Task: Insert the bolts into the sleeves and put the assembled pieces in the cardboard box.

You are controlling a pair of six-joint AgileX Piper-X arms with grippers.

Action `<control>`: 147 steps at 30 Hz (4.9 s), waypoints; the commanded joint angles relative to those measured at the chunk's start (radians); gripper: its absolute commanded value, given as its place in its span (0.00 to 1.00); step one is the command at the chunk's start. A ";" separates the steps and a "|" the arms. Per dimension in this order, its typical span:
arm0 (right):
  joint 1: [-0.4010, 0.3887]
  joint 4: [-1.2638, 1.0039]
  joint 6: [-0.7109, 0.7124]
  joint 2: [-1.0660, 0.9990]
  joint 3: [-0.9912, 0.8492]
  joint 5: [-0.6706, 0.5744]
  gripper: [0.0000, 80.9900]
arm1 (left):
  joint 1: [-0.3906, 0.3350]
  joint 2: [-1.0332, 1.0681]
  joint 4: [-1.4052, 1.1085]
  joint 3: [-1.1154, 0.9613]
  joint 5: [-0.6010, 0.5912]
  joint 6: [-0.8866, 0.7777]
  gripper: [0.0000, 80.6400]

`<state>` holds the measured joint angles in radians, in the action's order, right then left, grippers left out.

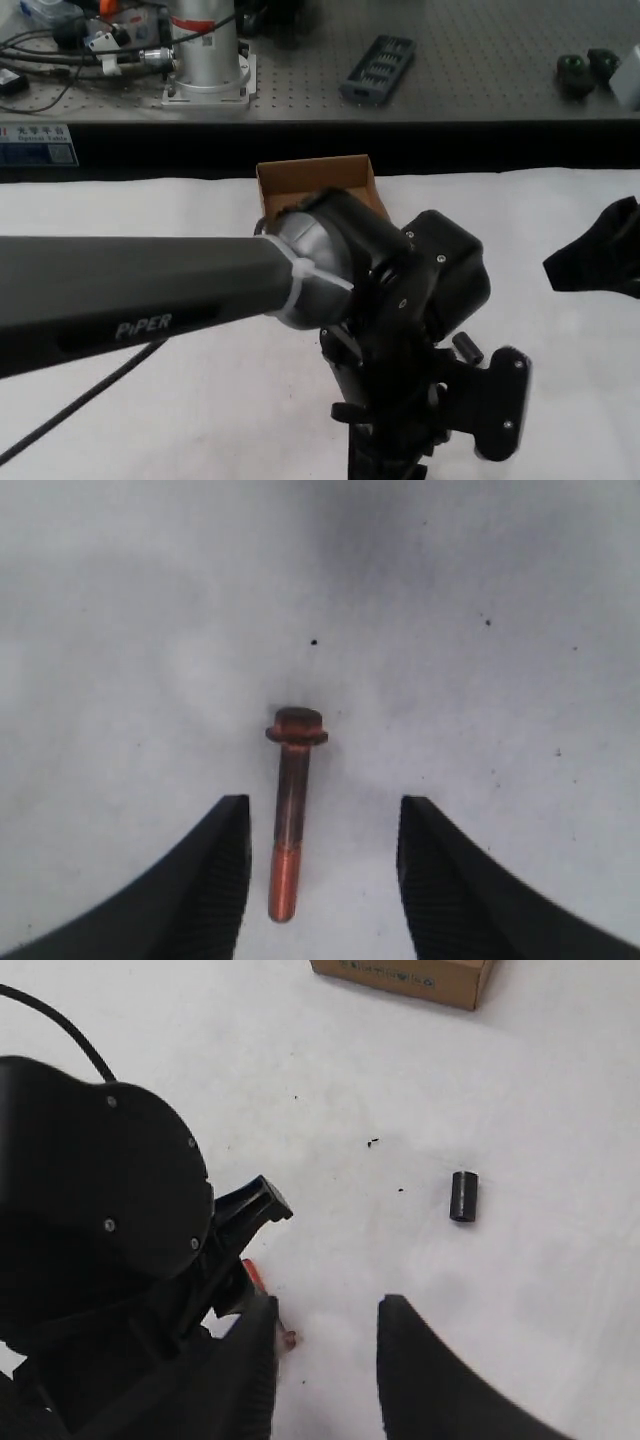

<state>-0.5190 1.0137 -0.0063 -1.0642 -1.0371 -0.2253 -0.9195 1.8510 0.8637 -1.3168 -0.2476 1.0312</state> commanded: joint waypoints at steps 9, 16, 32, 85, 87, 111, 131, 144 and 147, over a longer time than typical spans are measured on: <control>0.006 -0.121 -0.074 -0.022 0.200 -0.045 0.31 | 0.161 0.006 0.026 0.003 0.076 -0.092 0.32; 0.006 -0.210 -0.163 -0.046 0.208 -0.138 0.31 | 0.167 0.003 0.036 0.003 0.060 -0.139 0.32; 0.004 -0.213 -0.173 -0.170 0.327 -0.231 0.31 | 0.183 -0.017 0.095 0.003 -0.170 -0.158 0.32; 0.006 -0.132 -0.162 0.066 0.266 -0.147 0.31 | 0.067 0.076 -0.224 0.122 -0.025 -0.397 0.32; 0.006 -0.138 -0.164 0.086 0.266 -0.145 0.31 | 0.067 0.076 -0.222 0.122 -0.025 -0.536 0.32; 0.006 -0.152 -0.225 0.191 0.263 -0.125 0.31 | 0.008 0.076 -0.439 0.122 -0.298 -1.751 0.17; 0.006 -0.152 -0.225 0.191 0.263 -0.151 0.31 | -0.016 0.068 -0.058 0.119 0.020 -0.800 0.51; 0.006 -0.152 -0.225 0.191 0.263 -0.151 0.31 | -0.121 0.092 -0.100 0.119 0.180 -0.686 0.43; 0.006 -0.152 -0.225 0.191 0.263 -0.151 0.31 | -0.171 0.112 -0.100 0.119 0.218 -0.680 0.43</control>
<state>-0.5190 0.8704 -0.2310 -0.8812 -0.7613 -0.3579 -1.0464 1.9103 0.7717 -1.2045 -0.1106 0.3268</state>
